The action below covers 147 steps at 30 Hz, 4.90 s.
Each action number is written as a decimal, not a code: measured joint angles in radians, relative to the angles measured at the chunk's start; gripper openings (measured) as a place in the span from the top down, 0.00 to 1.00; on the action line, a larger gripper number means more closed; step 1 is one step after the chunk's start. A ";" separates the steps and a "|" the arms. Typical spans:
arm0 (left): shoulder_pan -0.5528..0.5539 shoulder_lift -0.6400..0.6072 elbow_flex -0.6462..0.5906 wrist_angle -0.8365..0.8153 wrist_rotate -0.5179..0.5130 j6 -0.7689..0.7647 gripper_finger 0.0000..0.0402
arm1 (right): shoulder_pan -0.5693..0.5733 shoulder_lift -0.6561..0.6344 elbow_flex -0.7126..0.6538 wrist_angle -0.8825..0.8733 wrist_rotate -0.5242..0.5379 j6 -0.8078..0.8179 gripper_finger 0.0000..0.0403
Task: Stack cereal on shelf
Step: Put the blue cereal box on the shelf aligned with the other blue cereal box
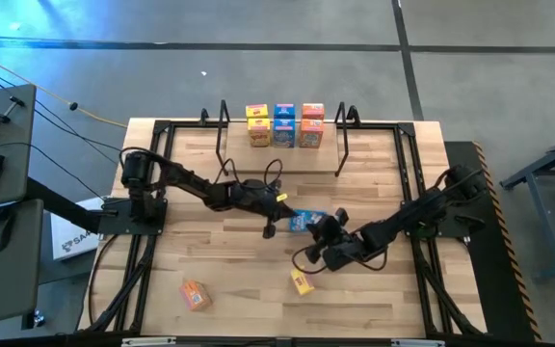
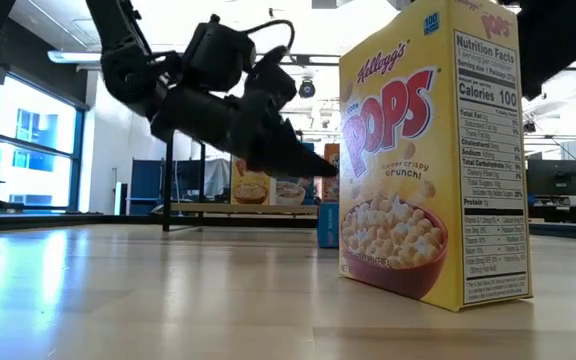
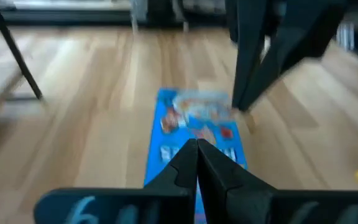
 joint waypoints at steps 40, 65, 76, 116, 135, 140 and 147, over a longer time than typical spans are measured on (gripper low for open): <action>0.040 0.106 0.001 -0.090 0.068 0.108 1.00 | 0.060 0.031 0.000 -0.032 -0.103 -0.075 1.00; -0.011 0.046 -0.001 -0.088 0.049 0.103 1.00 | 0.049 0.041 0.001 0.085 0.000 -0.115 1.00; -0.010 -0.086 -0.002 -0.202 0.052 -0.047 1.00 | 0.061 -0.026 0.001 0.062 0.075 0.092 1.00; -0.071 -0.027 -0.134 -0.062 -0.120 -0.028 1.00 | -0.043 0.087 0.000 -0.059 -0.141 0.030 0.94; -0.093 -0.011 -0.090 -0.046 -0.123 -0.008 1.00 | -0.022 0.052 -0.001 0.019 -0.158 -0.024 0.99; -0.094 -0.086 -0.085 -0.029 -0.072 -0.050 1.00 | 0.007 -0.029 0.001 0.050 -0.122 0.007 1.00; -0.087 -0.162 -0.086 -0.041 -0.046 -0.113 1.00 | 0.007 -0.097 0.002 0.043 -0.078 0.065 1.00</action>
